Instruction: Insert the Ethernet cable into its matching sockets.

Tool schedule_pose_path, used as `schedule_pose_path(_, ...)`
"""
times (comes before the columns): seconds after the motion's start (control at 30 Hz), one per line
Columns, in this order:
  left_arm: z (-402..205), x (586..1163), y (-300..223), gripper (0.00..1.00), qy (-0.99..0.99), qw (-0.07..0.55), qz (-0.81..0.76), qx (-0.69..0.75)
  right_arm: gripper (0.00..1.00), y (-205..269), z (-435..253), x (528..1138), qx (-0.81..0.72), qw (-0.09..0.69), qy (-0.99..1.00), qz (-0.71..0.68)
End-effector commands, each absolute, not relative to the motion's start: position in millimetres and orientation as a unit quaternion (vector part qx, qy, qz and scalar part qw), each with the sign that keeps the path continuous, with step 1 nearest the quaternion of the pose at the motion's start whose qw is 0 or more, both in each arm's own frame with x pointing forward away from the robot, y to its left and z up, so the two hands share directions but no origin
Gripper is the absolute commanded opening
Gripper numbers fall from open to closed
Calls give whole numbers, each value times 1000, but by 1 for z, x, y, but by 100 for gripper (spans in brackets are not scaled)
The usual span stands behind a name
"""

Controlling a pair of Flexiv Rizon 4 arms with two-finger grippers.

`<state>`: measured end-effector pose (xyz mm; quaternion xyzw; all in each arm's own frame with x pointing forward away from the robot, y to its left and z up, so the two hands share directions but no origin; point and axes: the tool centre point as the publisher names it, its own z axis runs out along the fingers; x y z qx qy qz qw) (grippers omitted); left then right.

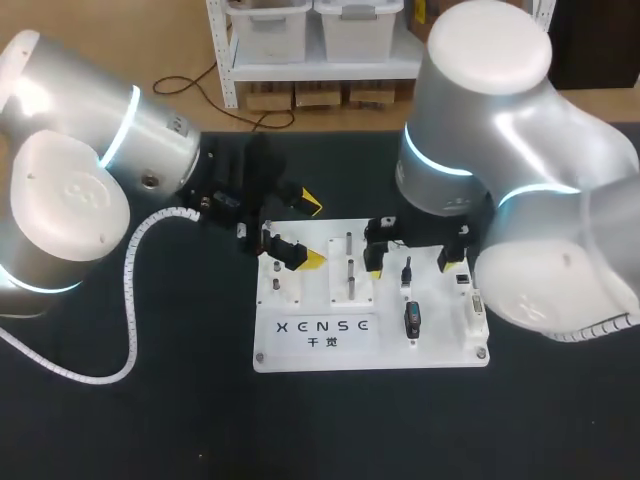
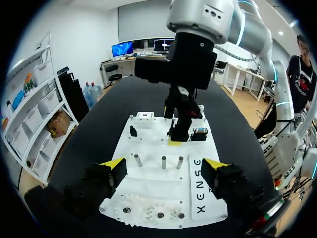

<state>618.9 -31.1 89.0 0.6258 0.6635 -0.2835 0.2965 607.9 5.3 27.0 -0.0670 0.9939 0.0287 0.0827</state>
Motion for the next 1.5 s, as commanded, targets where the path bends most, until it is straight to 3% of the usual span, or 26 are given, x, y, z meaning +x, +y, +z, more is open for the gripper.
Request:
schedule_pose_path(0.03, 89, 620, -32, 100, 664, 295, -283, 626, 100, 10, 25, 612, -67, 76, 994, 26)
schedule_pose_path(0.33, 89, 620, -32, 100, 664, 295, -283, 626, 98, 11, 22, 610, -69, 68, 995, 22)
schedule_pose_path(0.37, 89, 620, -32, 100, 664, 295, -283, 626, 91, 11, 22, 609, -69, 67, 995, 21)
schedule_pose_path(0.4, 89, 620, -32, 100, 664, 295, -283, 626, 63, 11, 22, 609, -69, 66, 995, 21)
schedule_pose_path(0.43, 89, 620, -32, 100, 664, 295, -283, 626, 52, 11, 21, 609, -68, 65, 995, 21)
schedule_pose_path(0.5, 89, 620, -32, 100, 664, 295, -283, 626, 47, 11, 21, 608, -68, 63, 995, 20)
schedule_pose_path(0.67, 89, 620, -32, 100, 664, 295, -283, 626, 42, 11, 20, 607, -68, 58, 996, 20)
schedule_pose_path(1.17, 89, 620, -32, 100, 664, 295, -283, 626, 40, 9, 19, 607, -67, 53, 996, 14)
schedule_pose_path(1.27, 89, 620, -32, 100, 664, 295, -283, 626, 29, 10, 19, 608, -69, 52, 996, 16)
schedule_pose_path(1.37, 89, 620, -32, 100, 664, 295, -283, 626, 3, 10, 19, 608, -69, 51, 996, 16)
schedule_pose_path(1.5, 89, 620, -32, 100, 664, 295, -283, 626, 0, 10, 19, 608, -69, 49, 996, 14)
